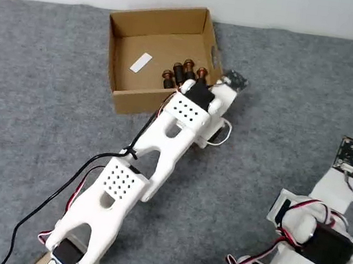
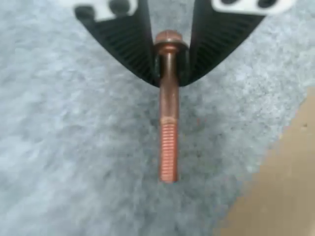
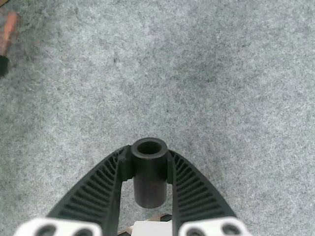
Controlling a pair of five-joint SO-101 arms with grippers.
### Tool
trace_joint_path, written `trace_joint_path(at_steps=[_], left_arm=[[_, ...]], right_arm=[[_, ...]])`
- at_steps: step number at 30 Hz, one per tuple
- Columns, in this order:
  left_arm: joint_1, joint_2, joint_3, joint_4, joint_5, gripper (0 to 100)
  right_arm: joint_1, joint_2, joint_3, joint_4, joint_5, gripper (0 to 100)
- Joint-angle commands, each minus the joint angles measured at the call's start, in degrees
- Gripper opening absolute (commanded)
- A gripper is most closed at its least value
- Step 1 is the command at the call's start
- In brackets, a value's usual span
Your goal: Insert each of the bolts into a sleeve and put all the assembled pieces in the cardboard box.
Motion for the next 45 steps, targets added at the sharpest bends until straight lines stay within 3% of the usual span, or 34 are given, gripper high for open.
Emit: trace_joint_path(at_steps=[1,11,14,23,29,37,42,45], left_arm=[[0.09,-11.16,-2.07,1.76,5.54,0],[-0.79,-29.71,12.18,1.76,30.86,0],[-2.11,-35.52,21.14,1.76,39.12,0],[-10.11,-55.74,50.59,1.67,54.59,1],[-16.53,-63.82,60.79,1.49,58.64,1],[-29.45,-64.0,65.71,-2.2,62.24,1],[-32.0,-64.0,70.29,-4.66,62.33,1],[-31.91,-64.0,70.55,-4.66,62.15,10]], right_arm=[[0.57,-0.75,-0.88,-1.19,-0.26,0.9],[0.48,-0.75,-0.88,-1.1,-0.26,0.9],[0.48,-0.75,-0.88,-1.1,-0.26,0.9],[0.48,-0.75,-0.88,-1.01,-0.26,0.9],[0.48,-0.75,-0.79,-1.1,-0.26,0.9],[0.48,-0.75,-0.62,-1.1,-0.26,0.9],[0.48,-0.75,-0.62,-1.1,-0.26,0.9],[0.48,-0.75,-0.62,-1.1,-0.26,0.9]])
